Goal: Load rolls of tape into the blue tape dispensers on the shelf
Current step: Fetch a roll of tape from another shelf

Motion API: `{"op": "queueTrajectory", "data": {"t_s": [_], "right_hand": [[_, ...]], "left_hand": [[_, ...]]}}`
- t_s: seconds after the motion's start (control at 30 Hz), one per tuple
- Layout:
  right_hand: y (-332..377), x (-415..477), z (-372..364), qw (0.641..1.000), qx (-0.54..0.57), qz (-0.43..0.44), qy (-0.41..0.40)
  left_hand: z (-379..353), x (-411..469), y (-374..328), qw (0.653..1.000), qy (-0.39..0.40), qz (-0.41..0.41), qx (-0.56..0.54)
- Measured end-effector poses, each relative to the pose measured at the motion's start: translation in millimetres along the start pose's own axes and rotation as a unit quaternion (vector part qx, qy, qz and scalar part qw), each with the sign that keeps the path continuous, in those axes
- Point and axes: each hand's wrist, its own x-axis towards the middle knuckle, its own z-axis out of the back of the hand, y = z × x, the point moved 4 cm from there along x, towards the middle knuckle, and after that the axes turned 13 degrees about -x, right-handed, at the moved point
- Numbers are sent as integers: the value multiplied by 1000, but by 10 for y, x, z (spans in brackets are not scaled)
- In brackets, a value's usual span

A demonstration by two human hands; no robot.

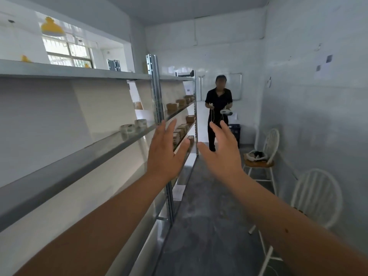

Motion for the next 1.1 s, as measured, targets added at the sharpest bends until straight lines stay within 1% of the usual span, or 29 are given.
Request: {"op": "queueTrajectory", "data": {"t_s": [0.13,0.37,0.5,0.73,0.83,0.93,1.1], "right_hand": [[-283,334,-262,1000,-17,-11,2],[-692,1169,-991,998,-50,-25,8],[-857,1732,-1496,998,-56,-28,17],[-1196,2571,-2246,998,-36,-37,29],[-1303,2917,-2518,999,-18,-28,40],[-1389,3260,-2828,998,3,5,55],[-1471,3863,-3447,992,57,60,97]], "left_hand": [[-349,345,295,1000,12,-1,-17],[-982,1188,961,997,27,-53,-44],[-1285,1695,1437,998,31,-42,-30],[-1659,2530,2157,998,44,-36,-21],[-1750,2790,2435,999,25,-21,-9],[-1833,2970,2716,1000,3,-7,10],[-1924,3251,3230,996,-51,47,54]]}}
